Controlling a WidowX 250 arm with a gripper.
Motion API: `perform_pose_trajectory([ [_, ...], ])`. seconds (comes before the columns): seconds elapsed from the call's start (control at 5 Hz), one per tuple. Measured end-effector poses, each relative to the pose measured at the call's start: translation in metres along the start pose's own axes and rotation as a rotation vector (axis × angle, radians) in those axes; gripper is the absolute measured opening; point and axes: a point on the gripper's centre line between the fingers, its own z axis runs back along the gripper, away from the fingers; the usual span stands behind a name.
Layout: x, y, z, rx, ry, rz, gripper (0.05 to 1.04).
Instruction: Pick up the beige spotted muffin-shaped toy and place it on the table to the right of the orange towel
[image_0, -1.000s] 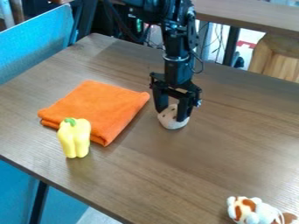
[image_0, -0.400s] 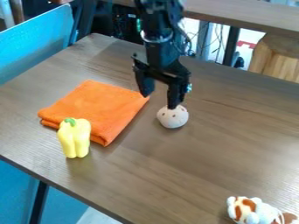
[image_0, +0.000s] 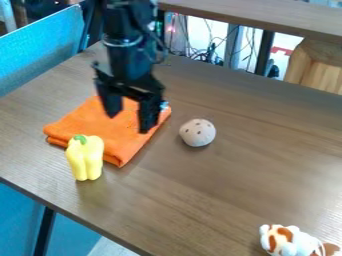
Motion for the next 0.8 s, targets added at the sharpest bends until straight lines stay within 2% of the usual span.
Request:
perform_pose_trajectory([
  [0.2, -0.017, 0.019, 0.019, 0.098, 0.008, 0.049, 1.001],
  [0.4, -0.03, 0.037, 0.028, 0.137, 0.008, 0.138, 1.001],
  [0.8, -0.03, 0.037, 0.028, 0.138, 0.008, 0.14, 1.001],
])
